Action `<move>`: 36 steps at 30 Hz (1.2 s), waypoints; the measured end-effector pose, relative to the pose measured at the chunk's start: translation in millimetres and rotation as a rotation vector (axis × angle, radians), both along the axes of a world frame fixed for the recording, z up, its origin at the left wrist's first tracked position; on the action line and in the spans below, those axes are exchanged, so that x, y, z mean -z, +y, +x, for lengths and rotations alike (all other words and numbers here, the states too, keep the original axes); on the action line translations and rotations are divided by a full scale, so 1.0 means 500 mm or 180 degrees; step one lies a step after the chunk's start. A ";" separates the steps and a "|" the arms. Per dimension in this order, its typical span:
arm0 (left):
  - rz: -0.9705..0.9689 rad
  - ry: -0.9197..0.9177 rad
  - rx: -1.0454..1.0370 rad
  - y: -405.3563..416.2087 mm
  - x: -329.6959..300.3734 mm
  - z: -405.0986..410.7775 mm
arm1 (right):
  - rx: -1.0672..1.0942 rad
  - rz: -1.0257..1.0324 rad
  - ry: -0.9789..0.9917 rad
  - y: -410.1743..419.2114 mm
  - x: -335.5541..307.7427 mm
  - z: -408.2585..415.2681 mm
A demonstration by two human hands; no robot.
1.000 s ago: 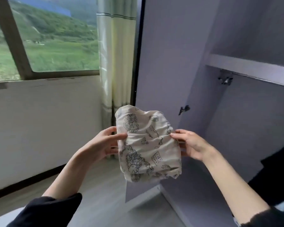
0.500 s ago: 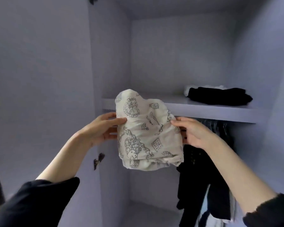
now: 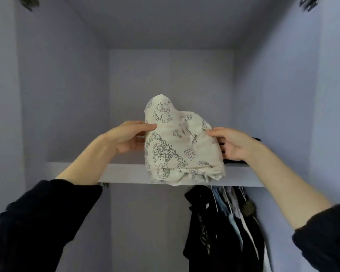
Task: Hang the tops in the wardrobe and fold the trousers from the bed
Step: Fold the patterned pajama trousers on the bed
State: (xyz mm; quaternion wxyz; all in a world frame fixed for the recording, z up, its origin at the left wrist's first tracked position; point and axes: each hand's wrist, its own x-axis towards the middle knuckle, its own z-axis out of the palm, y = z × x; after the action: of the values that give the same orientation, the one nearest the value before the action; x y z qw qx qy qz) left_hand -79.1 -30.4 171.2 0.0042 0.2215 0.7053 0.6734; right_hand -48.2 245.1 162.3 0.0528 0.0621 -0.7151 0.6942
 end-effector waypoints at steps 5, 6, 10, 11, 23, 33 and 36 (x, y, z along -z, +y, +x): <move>-0.0124 -0.0272 -0.0327 0.031 -0.035 -0.171 | 0.0157 0.0136 -0.0151 0.005 -0.051 -0.181; -0.0239 -0.0395 -0.0418 0.034 -0.028 -0.205 | 0.0147 0.0175 -0.0226 0.003 -0.051 -0.220; -0.1094 -0.0554 -0.1260 0.048 0.023 -0.287 | 0.0190 0.0464 -0.0325 -0.005 -0.023 -0.335; -0.1431 -0.0276 -0.1551 0.051 0.024 -0.297 | 0.0283 0.0525 -0.0202 -0.003 -0.021 -0.357; -0.5261 0.0956 -0.0271 0.123 0.019 -0.432 | 0.0729 0.4824 -0.0131 0.113 0.025 -0.519; -0.5356 0.1750 -0.0585 0.185 0.058 -0.662 | 0.0739 0.4901 -0.0419 0.105 0.047 -0.537; -0.5407 0.1991 -0.0664 0.203 0.069 -0.685 | 0.0747 0.4920 -0.0413 0.108 0.047 -0.544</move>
State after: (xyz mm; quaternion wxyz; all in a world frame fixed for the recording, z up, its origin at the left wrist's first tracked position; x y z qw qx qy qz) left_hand -421.6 71.0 136.8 -0.0866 0.2515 0.9495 -0.1665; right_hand -320.0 299.1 138.9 0.0257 -0.0354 -0.9990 -0.0082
